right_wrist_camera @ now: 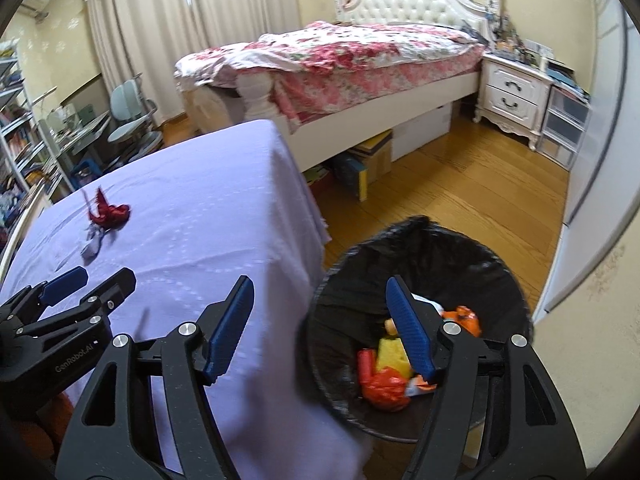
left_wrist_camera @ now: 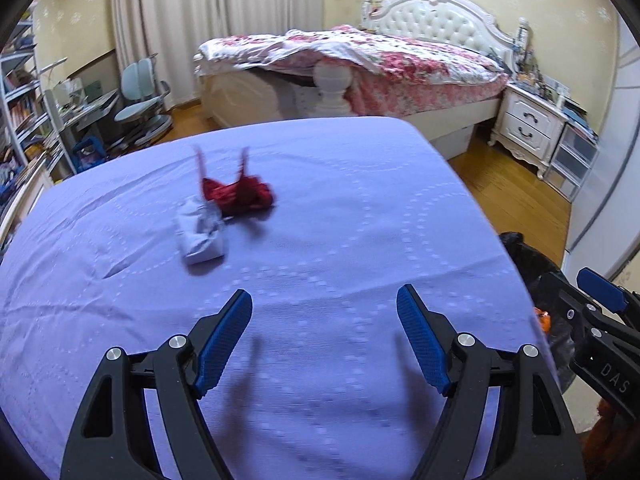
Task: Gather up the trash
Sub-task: 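Move both open tools back over the remaining trash on the bed, then grasp the white-blue paper with the left tool while the right tool grasps the red cloth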
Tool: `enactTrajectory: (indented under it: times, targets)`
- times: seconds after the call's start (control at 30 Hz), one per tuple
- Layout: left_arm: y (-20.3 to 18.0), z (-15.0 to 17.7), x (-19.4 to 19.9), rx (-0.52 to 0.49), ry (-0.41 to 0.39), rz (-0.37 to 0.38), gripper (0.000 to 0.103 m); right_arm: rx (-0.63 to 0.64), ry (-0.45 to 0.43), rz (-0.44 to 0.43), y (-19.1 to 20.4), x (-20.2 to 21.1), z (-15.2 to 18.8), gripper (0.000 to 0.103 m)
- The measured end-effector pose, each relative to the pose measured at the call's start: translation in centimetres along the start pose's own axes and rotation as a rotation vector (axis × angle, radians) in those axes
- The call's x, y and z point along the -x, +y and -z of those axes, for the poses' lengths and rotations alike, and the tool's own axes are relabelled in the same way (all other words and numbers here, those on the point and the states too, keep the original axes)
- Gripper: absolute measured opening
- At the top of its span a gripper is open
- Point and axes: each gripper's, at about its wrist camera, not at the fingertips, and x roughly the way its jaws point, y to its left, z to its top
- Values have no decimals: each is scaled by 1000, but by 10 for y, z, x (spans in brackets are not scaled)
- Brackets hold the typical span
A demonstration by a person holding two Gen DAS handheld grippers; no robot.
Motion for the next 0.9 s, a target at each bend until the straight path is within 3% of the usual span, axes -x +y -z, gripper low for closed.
enactTrajectory:
  times: [0.2,0.4,0.67,0.9]
  targets:
    - [32,-4,-6,50,11,-42,75,47,28,-40,37,-17,-13,67]
    - [52,-13,-17,83,38,-56,75,104,93,-46,69,-39,-23,67]
    - [72,-26,-34,113,70,-51,75,150,104,-51,97,-56,-31,71]
    - [80,-30,-39,88,79,-49,53,166,110,-60,108,-65,-37,73]
